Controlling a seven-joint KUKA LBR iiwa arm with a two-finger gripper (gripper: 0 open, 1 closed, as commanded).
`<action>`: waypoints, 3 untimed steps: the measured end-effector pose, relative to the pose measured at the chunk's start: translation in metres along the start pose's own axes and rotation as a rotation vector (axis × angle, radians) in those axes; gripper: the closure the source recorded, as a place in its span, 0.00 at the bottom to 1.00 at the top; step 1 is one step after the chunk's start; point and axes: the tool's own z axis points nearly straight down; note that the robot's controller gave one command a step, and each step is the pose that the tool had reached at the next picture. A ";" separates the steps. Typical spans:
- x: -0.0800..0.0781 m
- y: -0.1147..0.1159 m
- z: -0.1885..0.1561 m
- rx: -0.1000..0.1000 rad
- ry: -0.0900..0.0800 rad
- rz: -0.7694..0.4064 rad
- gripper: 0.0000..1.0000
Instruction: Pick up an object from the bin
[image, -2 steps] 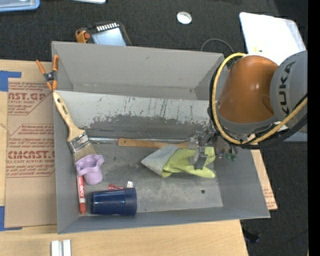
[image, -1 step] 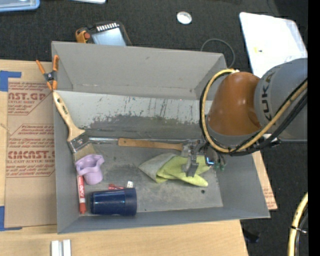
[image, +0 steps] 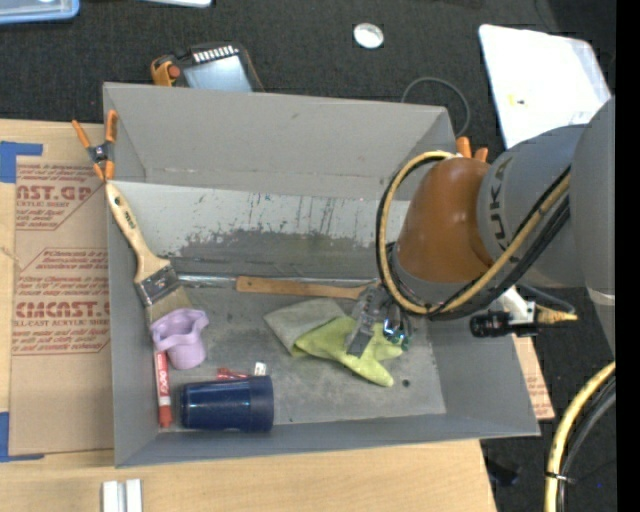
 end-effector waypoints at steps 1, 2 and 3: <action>0.007 -0.016 0.033 0.001 -0.001 0.144 1.00; 0.004 -0.009 0.052 -0.001 -0.004 0.087 1.00; 0.004 0.022 0.062 0.004 0.001 0.340 1.00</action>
Offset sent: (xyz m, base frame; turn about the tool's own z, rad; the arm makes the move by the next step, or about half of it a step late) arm 0.0021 0.0068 -0.0644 0.3454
